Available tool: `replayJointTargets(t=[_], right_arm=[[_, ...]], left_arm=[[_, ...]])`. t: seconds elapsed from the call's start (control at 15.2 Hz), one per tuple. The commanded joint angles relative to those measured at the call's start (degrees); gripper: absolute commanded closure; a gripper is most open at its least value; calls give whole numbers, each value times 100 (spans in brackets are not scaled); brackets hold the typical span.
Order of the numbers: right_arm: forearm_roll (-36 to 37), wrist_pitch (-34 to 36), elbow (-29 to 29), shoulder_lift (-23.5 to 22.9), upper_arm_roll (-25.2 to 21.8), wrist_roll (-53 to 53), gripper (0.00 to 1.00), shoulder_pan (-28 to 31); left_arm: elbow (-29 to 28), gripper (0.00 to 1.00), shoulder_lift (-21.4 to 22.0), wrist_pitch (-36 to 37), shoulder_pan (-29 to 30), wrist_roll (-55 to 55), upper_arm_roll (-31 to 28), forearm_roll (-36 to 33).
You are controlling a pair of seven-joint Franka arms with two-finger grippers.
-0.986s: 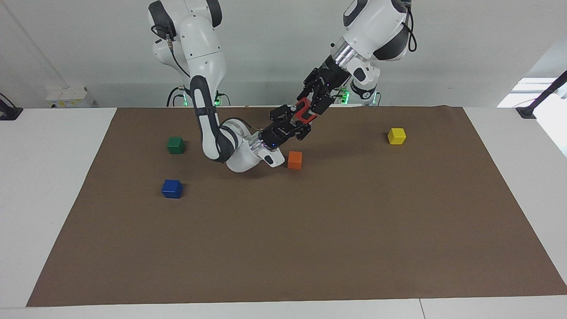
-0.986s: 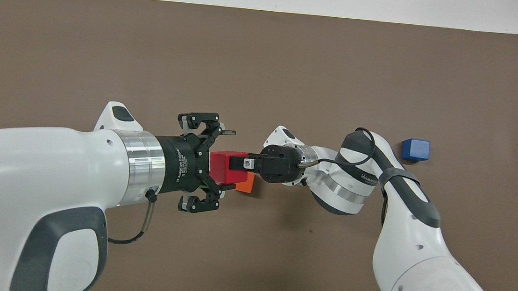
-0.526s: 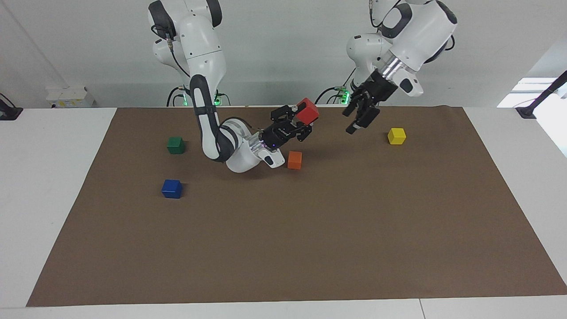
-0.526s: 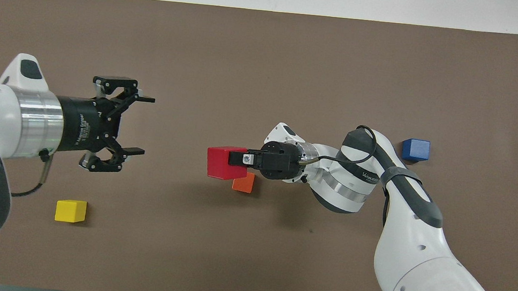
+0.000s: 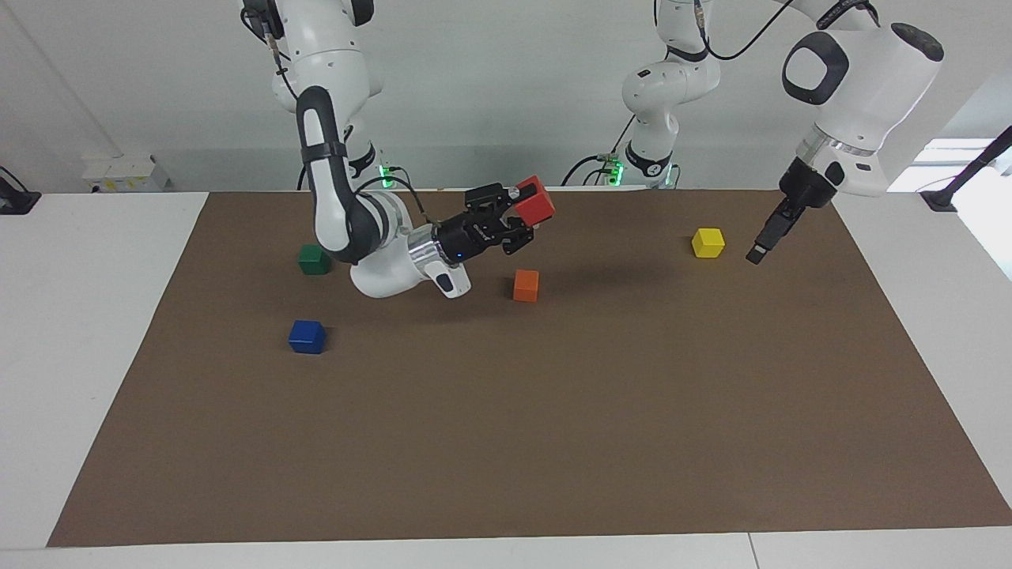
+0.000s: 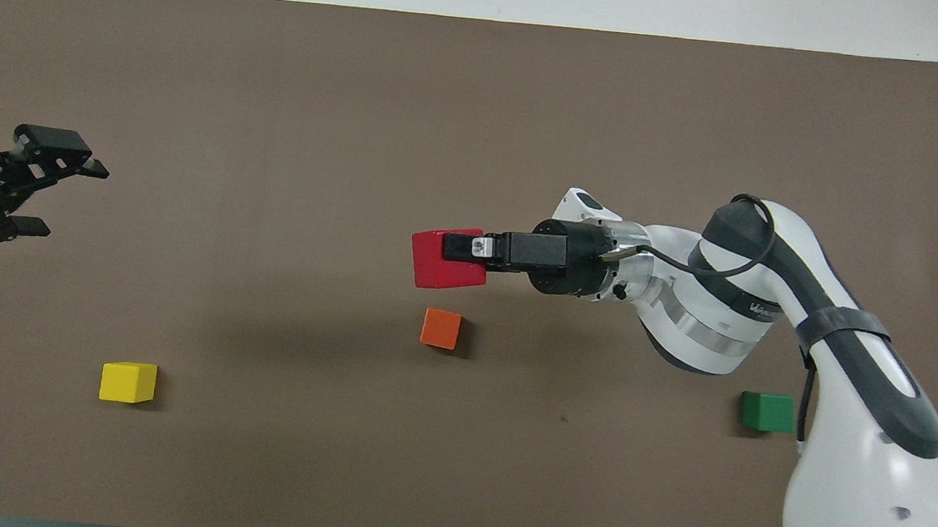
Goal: Transfer red block to right arm and stack on blue block
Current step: 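Carry the red cube with the right gripper toward the blue cube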
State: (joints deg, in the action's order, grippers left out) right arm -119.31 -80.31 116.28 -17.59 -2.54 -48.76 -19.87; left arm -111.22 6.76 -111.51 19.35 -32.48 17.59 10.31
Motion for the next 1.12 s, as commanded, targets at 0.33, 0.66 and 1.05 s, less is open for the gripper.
replayJointTargets(t=[0.33,0.66,1.05], right_arm=[[3279,-1522,-369,1178,7,1869,100,703],[5870,-1699,-816,1364,-28,2607,100,1116],[9457,-1716,-1617,1434,-36,3944,100,1178]], left_arm=[[1956,0,-1177,1492,-229,1138,104,-1347],[1622,0,-1036,949,-177,1147,104,-1339],[2052,0,-878,1965,-282,2061,69,-1357]])
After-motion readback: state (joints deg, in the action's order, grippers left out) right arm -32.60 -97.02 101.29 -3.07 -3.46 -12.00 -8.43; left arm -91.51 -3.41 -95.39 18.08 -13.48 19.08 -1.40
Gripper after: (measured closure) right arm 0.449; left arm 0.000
